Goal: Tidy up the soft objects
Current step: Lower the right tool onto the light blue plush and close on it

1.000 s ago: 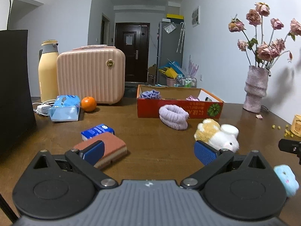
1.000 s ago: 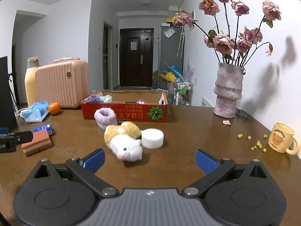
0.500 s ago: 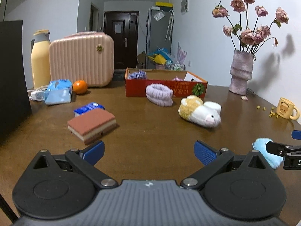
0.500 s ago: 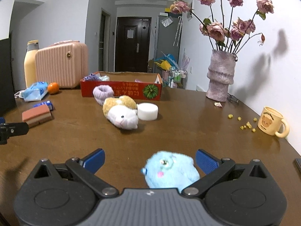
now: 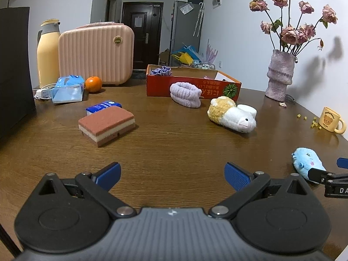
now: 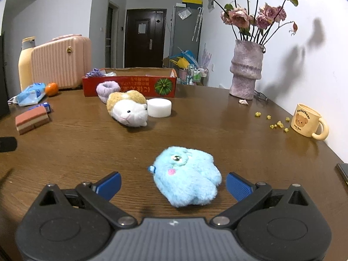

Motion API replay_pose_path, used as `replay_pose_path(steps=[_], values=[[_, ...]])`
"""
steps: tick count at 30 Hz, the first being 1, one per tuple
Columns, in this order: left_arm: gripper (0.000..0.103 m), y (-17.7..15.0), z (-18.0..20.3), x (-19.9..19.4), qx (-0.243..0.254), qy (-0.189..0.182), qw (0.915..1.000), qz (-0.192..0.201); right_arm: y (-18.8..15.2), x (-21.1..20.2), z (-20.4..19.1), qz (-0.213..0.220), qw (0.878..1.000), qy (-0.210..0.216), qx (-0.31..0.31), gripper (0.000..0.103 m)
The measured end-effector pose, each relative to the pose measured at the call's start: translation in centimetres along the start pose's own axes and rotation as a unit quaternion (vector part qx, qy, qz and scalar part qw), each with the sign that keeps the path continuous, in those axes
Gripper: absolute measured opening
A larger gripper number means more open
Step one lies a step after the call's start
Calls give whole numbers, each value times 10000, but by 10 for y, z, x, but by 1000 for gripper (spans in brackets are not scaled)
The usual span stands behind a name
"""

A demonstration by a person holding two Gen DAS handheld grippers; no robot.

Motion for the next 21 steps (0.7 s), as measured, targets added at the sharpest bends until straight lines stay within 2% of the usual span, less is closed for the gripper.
replay_pose_path(steps=[12, 21], values=[[103, 0, -8, 6, -67, 87, 9999, -33, 6, 46, 18, -352, 9993, 14, 155, 100], [103, 0, -13, 11, -90, 113, 9999, -59, 6, 61, 14, -445, 9987, 213, 156, 81]])
Point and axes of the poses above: each gripper's, at about its wrist camera, not at the fingertips, and x roughly the way its jaws point, z to its right, y to its top, the point moved 7 cm from there along x, roughly the way its jaws point, and after that the axes turned 1 degree about -z, right-handed, at the moved point
